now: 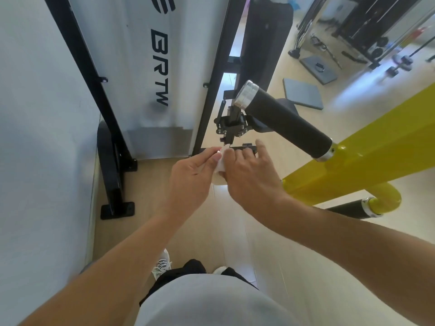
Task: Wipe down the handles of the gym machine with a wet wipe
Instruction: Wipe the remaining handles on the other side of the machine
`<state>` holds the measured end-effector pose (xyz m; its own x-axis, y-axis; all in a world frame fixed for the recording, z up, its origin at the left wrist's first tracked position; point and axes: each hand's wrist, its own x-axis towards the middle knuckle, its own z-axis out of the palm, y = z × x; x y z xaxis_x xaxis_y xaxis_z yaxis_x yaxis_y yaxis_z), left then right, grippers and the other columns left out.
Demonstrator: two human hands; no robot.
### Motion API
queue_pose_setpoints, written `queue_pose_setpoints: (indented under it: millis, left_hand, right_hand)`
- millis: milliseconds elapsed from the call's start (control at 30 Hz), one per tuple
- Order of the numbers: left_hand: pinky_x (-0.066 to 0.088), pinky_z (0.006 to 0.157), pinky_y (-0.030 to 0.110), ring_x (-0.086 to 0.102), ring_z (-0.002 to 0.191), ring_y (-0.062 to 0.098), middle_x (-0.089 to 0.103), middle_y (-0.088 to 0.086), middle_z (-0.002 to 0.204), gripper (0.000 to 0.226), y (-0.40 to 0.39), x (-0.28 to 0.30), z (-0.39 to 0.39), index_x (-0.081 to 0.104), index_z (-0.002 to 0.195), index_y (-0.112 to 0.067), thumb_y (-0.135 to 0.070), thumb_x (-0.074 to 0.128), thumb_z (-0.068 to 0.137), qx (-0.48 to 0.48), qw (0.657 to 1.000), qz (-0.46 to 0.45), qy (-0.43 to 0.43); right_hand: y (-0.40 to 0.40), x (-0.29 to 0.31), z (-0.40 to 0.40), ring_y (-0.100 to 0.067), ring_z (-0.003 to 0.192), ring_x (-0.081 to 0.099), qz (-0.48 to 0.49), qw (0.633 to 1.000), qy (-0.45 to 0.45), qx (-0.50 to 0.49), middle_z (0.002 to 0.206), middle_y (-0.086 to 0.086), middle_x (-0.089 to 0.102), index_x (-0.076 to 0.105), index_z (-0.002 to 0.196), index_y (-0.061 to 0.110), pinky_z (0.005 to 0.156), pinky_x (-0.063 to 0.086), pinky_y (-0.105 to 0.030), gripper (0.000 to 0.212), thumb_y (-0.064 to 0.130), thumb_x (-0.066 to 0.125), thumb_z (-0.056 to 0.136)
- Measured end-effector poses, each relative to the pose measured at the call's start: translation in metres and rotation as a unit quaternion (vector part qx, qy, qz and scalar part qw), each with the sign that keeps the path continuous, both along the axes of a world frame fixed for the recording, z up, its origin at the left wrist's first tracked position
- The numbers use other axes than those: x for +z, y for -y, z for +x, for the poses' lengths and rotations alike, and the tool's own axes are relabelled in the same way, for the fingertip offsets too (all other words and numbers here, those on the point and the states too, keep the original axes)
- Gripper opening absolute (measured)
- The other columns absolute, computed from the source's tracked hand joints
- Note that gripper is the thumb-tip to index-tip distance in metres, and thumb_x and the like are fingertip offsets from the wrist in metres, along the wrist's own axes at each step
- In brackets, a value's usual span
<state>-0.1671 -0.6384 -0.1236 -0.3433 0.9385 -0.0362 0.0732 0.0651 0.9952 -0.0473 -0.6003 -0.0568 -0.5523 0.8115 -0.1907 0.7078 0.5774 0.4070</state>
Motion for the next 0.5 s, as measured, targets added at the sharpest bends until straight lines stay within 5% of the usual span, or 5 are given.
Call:
queue_pose_setpoints:
  millis: [167,267,400,500]
  left_hand:
    - [0.049,0.070,0.013,0.064,0.077,0.009,0.076,-0.012,0.089,0.021,0.000,-0.004,0.003,0.074,0.110,-0.039,-0.045,0.063,0.094,0.030,0.999,-0.019,0.012]
    - [0.053,0.073,0.023,0.066,0.074,0.006,0.076,-0.016,0.086,0.024,-0.001,-0.006,0.007,0.073,0.113,-0.039,-0.047,0.062,0.094,0.033,0.999,-0.012,0.005]
    - [0.051,0.084,0.015,0.067,0.089,-0.008,0.069,-0.039,0.088,0.025,-0.009,-0.002,0.004,0.065,0.111,-0.053,-0.031,0.060,0.099,0.013,0.999,0.027,-0.037]
    - [0.056,0.081,0.027,0.068,0.087,-0.003,0.070,-0.035,0.090,0.025,-0.013,-0.002,0.000,0.067,0.105,-0.057,-0.034,0.061,0.098,0.025,0.998,0.035,-0.049]
  right_hand:
    - [0.014,0.026,0.043,-0.037,0.105,0.062,0.000,0.971,0.235,-0.044,0.111,-0.019,0.062,0.040,0.128,0.005,0.113,0.031,-0.057,0.038,0.030,0.052,0.102]
    - [0.006,0.014,0.030,-0.033,0.092,0.063,-0.011,0.992,0.121,-0.018,0.095,-0.014,0.059,0.043,0.126,0.005,0.116,0.027,-0.058,0.028,0.024,0.043,0.105]
    - [-0.012,-0.009,-0.003,-0.036,0.097,0.066,0.010,0.998,-0.056,0.013,0.104,-0.016,0.070,0.050,0.117,0.006,0.114,0.032,-0.055,0.024,0.024,0.042,0.104]
    - [-0.012,0.003,0.011,-0.034,0.099,0.064,-0.009,1.000,0.001,-0.015,0.107,-0.013,0.068,0.048,0.122,0.009,0.115,0.030,-0.055,0.026,0.025,0.046,0.102]
